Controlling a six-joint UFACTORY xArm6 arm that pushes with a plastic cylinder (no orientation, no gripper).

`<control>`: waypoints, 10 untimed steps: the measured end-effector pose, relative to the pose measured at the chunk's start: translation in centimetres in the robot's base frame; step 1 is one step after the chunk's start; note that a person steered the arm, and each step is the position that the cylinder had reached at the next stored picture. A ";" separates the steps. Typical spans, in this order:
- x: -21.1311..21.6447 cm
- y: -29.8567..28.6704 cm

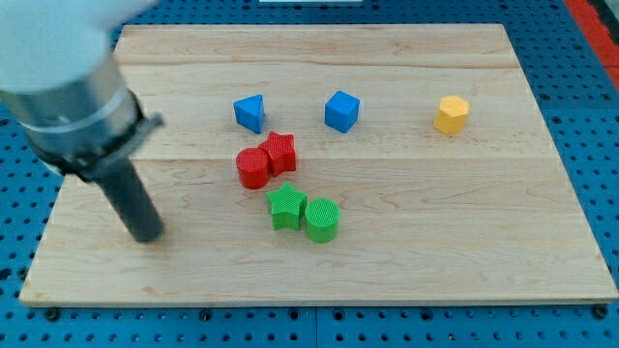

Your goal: Move the yellow heart near left to the blue triangle

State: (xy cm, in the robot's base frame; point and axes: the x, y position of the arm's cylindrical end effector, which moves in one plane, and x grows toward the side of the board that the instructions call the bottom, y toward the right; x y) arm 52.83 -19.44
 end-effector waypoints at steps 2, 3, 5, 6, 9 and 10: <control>-6.0 -3.9; -4.8 -5.8; -7.9 -5.9; -9.1 -3.7; -11.7 2.4; -10.5 7.4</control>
